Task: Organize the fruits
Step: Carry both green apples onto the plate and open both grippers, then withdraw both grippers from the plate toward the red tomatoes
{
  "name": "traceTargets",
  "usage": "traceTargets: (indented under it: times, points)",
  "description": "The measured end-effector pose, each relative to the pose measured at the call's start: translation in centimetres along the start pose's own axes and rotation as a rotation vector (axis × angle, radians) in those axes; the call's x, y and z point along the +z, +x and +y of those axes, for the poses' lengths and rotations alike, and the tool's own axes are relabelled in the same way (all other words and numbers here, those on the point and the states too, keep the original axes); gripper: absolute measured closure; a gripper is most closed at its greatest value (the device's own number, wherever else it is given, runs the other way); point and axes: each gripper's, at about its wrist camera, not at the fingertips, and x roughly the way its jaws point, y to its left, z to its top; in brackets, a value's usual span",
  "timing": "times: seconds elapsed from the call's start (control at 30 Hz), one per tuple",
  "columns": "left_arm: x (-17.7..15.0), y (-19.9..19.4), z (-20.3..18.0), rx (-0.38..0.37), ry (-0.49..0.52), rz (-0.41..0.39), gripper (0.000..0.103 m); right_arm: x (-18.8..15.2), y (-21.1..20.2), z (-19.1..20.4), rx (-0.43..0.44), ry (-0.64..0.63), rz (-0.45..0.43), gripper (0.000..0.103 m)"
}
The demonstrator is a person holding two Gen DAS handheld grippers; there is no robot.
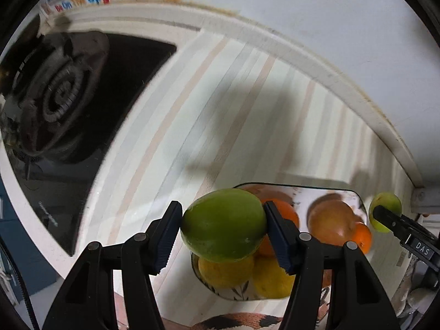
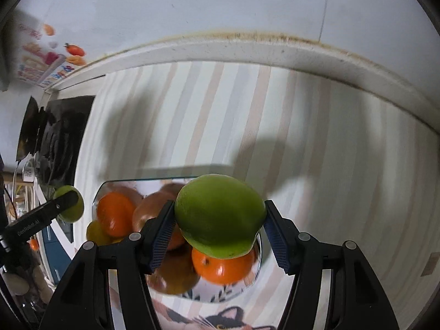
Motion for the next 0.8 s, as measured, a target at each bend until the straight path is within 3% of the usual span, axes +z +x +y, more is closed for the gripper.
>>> traceTargets:
  times: [0.2,0.4,0.47,0.63,0.7,0.8]
  points:
    - [-0.2,2.4,0.6,-0.056,-0.043,0.082,0.044,0.4,1.4,0.3,-0.022,-0.048,0.015,0.037]
    - [0.0,2.8,1.2,-0.090,-0.078,0.102,0.044,0.4,1.9,0.8,-0.012,-0.076,0.054,0.037]
    - [0.0,2.9,1.5,-0.096,-0.087,0.113,0.043,0.2,1.7,0.5,-0.011,-0.071,0.067,0.029]
    - [0.1,2.7,2.0,-0.110,-0.097,0.117,0.020,0.2,1.4,0.4,-0.014,-0.064,0.067,0.024]
    - [0.1,2.5,2.0,-0.111,-0.097,0.109,0.018,0.2,1.1,0.4,-0.019,-0.066,0.061,0.022]
    - [-0.1,1.8,2.0,-0.090,-0.086,0.092,0.017,-0.1,0.1,0.3,-0.037,-0.070,0.041,0.011]
